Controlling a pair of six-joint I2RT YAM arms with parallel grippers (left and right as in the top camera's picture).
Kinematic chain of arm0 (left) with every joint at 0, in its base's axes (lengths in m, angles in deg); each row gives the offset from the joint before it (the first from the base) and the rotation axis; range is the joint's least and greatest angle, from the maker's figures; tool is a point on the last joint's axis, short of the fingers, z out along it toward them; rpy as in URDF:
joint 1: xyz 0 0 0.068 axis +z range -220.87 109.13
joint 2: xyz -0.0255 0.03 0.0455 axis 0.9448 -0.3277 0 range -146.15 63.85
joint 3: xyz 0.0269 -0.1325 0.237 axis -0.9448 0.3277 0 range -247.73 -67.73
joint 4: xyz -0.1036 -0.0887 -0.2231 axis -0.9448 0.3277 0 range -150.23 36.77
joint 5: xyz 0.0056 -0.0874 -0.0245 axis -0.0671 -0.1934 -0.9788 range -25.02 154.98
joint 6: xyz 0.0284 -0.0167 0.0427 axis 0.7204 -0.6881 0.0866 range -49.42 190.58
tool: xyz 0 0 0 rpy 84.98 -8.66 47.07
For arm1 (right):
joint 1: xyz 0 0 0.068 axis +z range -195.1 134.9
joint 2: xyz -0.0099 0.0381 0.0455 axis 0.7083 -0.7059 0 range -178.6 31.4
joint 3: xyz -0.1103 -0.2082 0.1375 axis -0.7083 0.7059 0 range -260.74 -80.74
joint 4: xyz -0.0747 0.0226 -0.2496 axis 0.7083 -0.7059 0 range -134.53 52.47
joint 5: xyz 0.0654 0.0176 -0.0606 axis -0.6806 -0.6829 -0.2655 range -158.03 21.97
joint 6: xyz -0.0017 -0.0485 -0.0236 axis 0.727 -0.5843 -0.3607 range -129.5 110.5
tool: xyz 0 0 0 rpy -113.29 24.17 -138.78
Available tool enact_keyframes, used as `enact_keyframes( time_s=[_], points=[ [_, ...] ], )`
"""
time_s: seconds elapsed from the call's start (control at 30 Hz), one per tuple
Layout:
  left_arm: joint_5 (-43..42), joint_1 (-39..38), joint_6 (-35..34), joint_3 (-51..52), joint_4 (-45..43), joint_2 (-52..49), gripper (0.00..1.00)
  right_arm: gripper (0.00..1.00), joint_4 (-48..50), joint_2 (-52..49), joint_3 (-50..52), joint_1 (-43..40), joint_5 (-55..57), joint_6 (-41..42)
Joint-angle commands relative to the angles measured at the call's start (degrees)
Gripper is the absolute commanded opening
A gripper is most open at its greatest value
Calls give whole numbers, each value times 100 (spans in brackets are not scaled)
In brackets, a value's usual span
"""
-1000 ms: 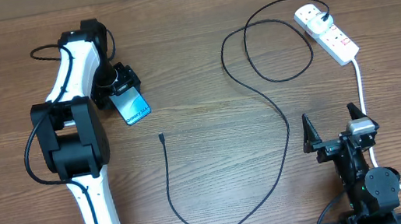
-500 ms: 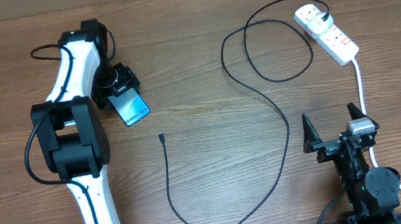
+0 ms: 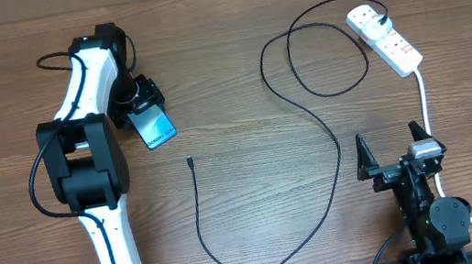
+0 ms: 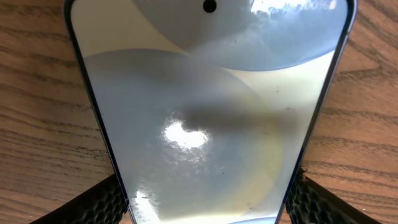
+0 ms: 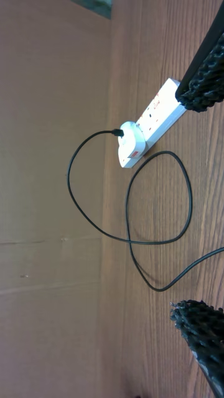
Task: Plug charger to phone and switch on socket
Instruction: 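Close the left gripper on the phone's bottom edge, then lift the phone upright with the left gripper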
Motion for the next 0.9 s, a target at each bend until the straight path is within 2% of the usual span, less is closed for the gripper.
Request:
enact_keyframes(
  time_s=[0.0, 0.87],
  points=[
    [-243, -68, 96, 85, -48, -188, 76, 100, 33, 24, 57, -7, 57, 33],
    [-254, -74, 15, 85, -118, -188, 77, 100, 33, 24, 57, -7, 57, 35]
  ],
)
